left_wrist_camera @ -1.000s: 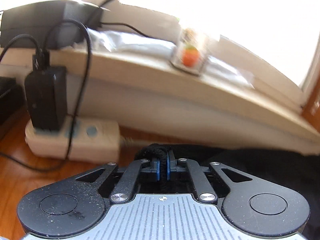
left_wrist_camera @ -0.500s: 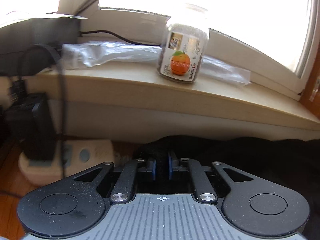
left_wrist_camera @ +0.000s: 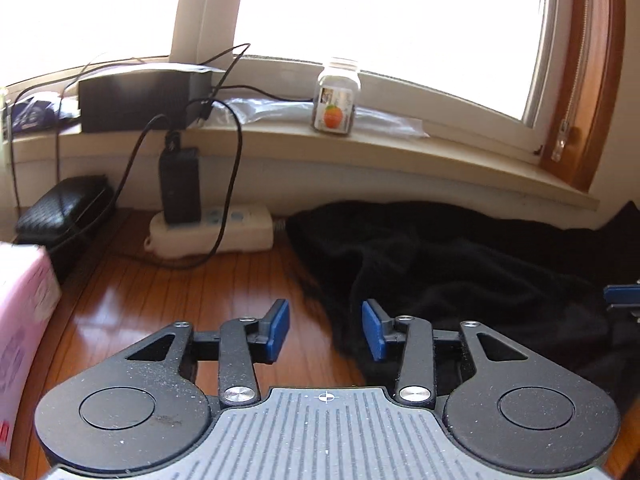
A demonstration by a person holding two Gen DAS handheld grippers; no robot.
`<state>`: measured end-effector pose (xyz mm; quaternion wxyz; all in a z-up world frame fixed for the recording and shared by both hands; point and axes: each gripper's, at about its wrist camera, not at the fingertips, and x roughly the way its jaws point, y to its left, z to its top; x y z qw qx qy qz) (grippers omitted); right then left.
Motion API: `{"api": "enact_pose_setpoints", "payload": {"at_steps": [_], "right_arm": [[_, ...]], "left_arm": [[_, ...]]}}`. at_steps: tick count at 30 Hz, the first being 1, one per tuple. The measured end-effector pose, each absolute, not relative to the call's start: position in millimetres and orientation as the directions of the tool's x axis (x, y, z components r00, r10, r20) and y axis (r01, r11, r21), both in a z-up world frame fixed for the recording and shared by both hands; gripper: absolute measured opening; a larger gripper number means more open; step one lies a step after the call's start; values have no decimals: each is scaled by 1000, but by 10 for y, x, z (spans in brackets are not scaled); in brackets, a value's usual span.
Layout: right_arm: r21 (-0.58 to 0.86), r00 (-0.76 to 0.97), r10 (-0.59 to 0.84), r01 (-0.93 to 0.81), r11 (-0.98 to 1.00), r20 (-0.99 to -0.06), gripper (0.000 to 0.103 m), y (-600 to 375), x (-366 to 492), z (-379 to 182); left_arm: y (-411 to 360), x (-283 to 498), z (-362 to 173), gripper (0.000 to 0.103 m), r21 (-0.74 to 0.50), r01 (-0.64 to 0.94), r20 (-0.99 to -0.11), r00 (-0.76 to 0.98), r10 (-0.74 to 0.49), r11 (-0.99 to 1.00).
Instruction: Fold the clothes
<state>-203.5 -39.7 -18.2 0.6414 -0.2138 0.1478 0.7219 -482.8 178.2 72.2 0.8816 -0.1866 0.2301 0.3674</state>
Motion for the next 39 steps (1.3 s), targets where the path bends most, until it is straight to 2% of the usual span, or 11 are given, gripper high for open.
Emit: {"api": "enact_pose_setpoints", "payload": {"at_steps": [11,17,20,21,23,24,25,26,30,34,39], "right_arm": [[-135,-281,784,-899,-417,-554,28,-118,-3253,-133],[-192,-282,730,-849,-492,-623,29,197,-3763,-219],[-207,-258,710,-842,-497,-655,31,302,-3840,-272],[-210,-251,701,-839,-501,-668,36,341,-3865,-293],[-216,-238,682,-833,-509,-691,40,422,-3913,-338],[-213,-238,675,-831,-514,-698,35,438,-3918,-353],[-205,-247,669,-829,-520,-701,27,423,-3908,-352],[-197,-256,664,-827,-527,-702,10,403,-3895,-340],[-106,-342,672,-840,-532,-657,10,143,-3704,-78],[-63,-392,687,-841,-537,-612,10,-223,-3515,188],[-75,-395,688,-835,-546,-609,10,-412,-3502,247]], "left_arm": [[1532,-5159,432,50,-178,-749,-567,608,556,638],[1599,-5192,385,50,-204,-744,-567,620,542,637],[1602,-5188,353,50,-215,-742,-566,625,538,635],[1599,-5181,340,50,-218,-739,-566,628,535,638],[1591,-5164,320,50,-221,-733,-565,634,528,643],[1587,-5156,315,50,-222,-731,-564,636,527,645],[1583,-5151,313,50,-222,-730,-563,638,526,646],[1582,-5150,316,50,-225,-727,-561,641,523,649],[1599,-5148,346,50,-235,-707,-555,661,505,667],[1623,-5034,370,50,-238,-644,-565,701,436,727],[1721,-4778,303,50,-185,-651,-614,662,430,737]]}}
